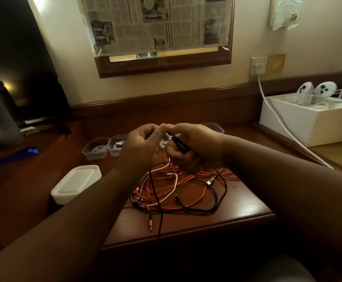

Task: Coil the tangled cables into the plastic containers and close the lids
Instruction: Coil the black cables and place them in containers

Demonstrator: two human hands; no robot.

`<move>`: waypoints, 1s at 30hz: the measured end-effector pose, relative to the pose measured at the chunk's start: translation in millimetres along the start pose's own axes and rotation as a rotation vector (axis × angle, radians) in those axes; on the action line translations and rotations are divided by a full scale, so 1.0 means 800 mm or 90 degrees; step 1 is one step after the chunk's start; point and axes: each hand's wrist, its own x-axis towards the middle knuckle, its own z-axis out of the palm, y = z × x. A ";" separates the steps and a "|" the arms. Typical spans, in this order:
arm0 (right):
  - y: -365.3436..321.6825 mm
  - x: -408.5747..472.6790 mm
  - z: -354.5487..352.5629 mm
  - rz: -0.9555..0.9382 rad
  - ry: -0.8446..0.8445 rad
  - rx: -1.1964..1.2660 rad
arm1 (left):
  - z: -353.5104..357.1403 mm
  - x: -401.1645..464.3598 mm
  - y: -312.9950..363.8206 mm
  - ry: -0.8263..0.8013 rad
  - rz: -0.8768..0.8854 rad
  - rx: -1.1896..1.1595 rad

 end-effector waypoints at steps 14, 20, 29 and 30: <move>-0.012 -0.005 -0.003 -0.209 0.451 -0.906 | 0.007 -0.022 -0.011 -0.072 -0.008 0.197; 0.000 -0.005 0.003 0.032 0.156 -0.167 | -0.016 -0.003 -0.006 -0.003 -0.011 0.063; -0.024 -0.004 0.020 -0.368 0.162 0.307 | 0.018 -0.033 -0.024 -0.059 -0.112 -0.050; -0.023 -0.002 0.019 -0.382 0.256 0.194 | 0.017 -0.034 -0.021 -0.061 -0.101 0.004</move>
